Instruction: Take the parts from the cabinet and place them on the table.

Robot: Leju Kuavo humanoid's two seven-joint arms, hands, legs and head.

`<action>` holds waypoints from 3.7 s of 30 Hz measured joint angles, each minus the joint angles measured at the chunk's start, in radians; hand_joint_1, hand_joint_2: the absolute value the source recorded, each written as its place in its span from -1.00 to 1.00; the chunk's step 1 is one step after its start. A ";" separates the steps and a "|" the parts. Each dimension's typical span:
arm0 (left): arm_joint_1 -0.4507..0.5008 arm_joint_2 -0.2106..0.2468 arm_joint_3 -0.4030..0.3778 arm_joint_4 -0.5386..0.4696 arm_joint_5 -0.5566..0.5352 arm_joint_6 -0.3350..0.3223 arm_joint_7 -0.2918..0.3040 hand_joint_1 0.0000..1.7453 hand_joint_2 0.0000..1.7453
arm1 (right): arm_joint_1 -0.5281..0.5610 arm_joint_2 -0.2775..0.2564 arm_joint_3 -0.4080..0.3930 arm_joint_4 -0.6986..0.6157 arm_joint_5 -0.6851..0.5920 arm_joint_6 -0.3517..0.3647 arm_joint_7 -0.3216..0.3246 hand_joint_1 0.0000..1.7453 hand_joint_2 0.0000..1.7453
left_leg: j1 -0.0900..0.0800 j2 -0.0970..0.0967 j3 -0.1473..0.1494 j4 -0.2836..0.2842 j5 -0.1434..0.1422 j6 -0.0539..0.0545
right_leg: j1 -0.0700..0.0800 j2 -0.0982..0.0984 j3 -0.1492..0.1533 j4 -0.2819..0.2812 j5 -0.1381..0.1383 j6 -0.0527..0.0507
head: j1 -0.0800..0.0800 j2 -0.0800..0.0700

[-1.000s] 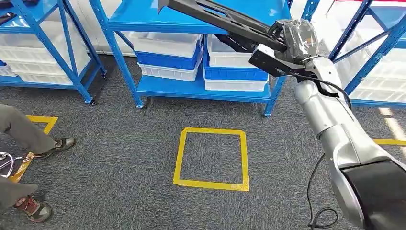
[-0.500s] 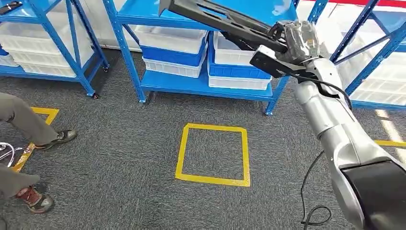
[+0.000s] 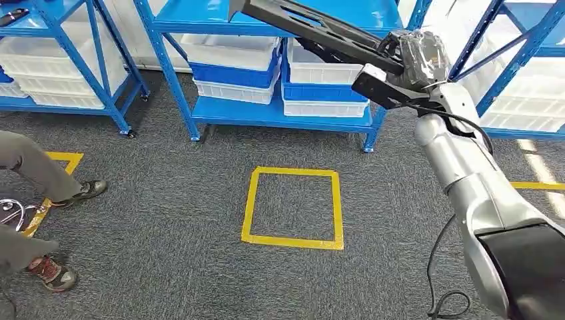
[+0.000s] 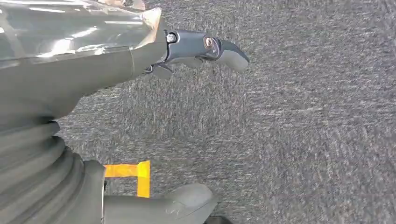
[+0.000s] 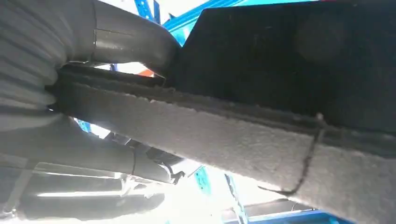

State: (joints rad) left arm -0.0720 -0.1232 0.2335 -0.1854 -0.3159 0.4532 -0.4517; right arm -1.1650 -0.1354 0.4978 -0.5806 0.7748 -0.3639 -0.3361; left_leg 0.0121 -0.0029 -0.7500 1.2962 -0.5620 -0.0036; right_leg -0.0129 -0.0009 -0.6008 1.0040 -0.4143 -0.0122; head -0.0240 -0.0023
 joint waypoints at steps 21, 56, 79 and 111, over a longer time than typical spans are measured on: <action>-0.013 0.008 0.000 -0.002 0.000 0.009 -0.008 -1.00 1.00 | -0.007 -0.017 -0.001 0.000 0.000 0.009 0.000 0.94 1.00 | -0.008 0.011 0.078 -0.289 0.202 0.040 | -0.014 -0.002 0.095 0.014 -0.093 0.080 | 0.010 0.000; 0.000 0.006 0.017 -0.002 0.011 0.009 -0.018 -1.00 1.00 | -0.028 -0.001 0.017 0.014 0.009 0.023 0.013 0.94 1.00 | -0.010 0.008 0.081 -0.292 0.215 0.019 | -0.007 0.003 0.069 -0.005 -0.072 0.031 | 0.003 0.000; 0.002 0.005 0.021 -0.002 -0.002 0.020 -0.023 -1.00 1.00 | -0.046 -0.002 0.022 0.010 -0.010 0.057 0.024 0.94 1.00 | -0.028 0.001 0.171 -0.294 0.113 0.047 | 0.002 -0.001 -0.032 -0.017 0.037 0.048 | 0.007 0.000; 0.003 0.002 0.025 -0.002 -0.010 0.032 -0.024 -1.00 1.00 | -0.034 -0.024 0.007 -0.021 -0.021 0.063 0.020 0.94 1.00 | 0.003 0.004 0.107 -0.171 0.098 0.009 | -0.008 0.024 0.001 0.002 -0.009 0.014 | 0.004 0.000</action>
State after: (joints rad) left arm -0.0694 -0.1209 0.2586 -0.1869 -0.3262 0.4852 -0.4753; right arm -1.1988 -0.1598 0.5051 -0.6012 0.7534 -0.3010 -0.3159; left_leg 0.0147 0.0015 -0.6428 1.1249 -0.4645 0.0053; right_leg -0.0209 0.0233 -0.6001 1.0062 -0.4230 0.0021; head -0.0198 -0.0023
